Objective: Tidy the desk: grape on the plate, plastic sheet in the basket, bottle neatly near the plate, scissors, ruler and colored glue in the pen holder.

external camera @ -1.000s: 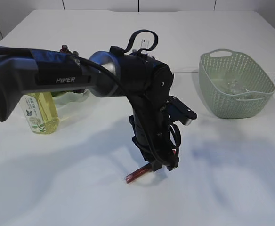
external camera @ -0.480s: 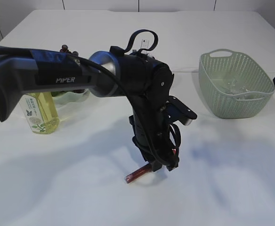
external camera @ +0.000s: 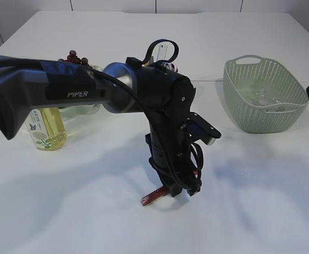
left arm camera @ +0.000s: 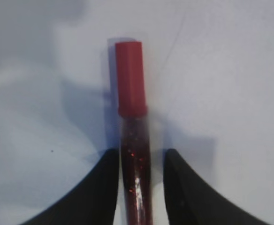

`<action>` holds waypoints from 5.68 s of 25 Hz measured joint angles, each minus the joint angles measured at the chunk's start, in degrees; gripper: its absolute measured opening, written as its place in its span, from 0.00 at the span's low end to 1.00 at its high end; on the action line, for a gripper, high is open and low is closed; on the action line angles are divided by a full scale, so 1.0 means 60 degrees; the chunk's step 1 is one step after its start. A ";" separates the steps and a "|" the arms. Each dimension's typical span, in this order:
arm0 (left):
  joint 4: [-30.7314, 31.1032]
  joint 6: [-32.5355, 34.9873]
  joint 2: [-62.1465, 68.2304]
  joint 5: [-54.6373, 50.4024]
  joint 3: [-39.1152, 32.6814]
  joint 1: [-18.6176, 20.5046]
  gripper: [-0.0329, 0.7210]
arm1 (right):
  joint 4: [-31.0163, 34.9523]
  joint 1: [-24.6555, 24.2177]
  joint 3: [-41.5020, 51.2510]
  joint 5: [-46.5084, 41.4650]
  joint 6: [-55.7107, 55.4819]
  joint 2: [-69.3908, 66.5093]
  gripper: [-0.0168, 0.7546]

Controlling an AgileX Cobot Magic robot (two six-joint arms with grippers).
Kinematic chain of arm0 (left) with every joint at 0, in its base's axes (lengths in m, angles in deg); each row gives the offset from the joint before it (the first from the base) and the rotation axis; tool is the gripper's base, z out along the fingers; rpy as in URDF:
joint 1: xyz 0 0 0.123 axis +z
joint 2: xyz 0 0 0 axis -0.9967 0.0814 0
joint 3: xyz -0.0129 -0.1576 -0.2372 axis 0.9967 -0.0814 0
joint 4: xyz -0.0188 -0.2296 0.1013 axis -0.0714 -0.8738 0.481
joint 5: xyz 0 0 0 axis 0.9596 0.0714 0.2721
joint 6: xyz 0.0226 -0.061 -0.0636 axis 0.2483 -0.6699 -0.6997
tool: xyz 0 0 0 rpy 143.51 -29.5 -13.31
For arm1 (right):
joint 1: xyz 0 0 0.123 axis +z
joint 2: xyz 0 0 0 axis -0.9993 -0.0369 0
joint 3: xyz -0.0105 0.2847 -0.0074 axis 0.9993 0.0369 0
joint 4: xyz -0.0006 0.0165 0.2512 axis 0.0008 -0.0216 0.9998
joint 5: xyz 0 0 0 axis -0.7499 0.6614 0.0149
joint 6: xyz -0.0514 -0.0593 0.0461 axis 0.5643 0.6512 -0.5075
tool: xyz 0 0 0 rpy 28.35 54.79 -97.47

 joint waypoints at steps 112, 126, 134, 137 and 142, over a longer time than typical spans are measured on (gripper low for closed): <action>-0.1540 -0.1210 -0.0050 1.3134 -0.0171 0.2596 0.29 | 0.0025 0.0026 0.0000 0.0548 0.0750 0.0000 0.56; -0.1452 -0.1210 -0.1212 1.0290 -0.0137 0.2596 0.45 | 0.0025 0.0026 0.0000 0.0548 0.0750 0.0000 0.56; -0.0642 -0.1449 -0.3675 0.6207 -0.0137 0.2596 0.51 | 0.0025 0.0026 0.0000 0.0548 0.0422 0.0000 0.64; 0.1105 -0.2989 -0.4610 0.4582 -0.0120 0.2596 0.52 | 0.0025 0.0026 0.0000 0.0504 0.0362 0.0000 0.73; 0.4058 -0.5388 -0.5817 0.1652 -0.0120 0.2692 0.52 | 0.0025 0.0026 0.0000 0.0200 0.0362 0.0000 0.76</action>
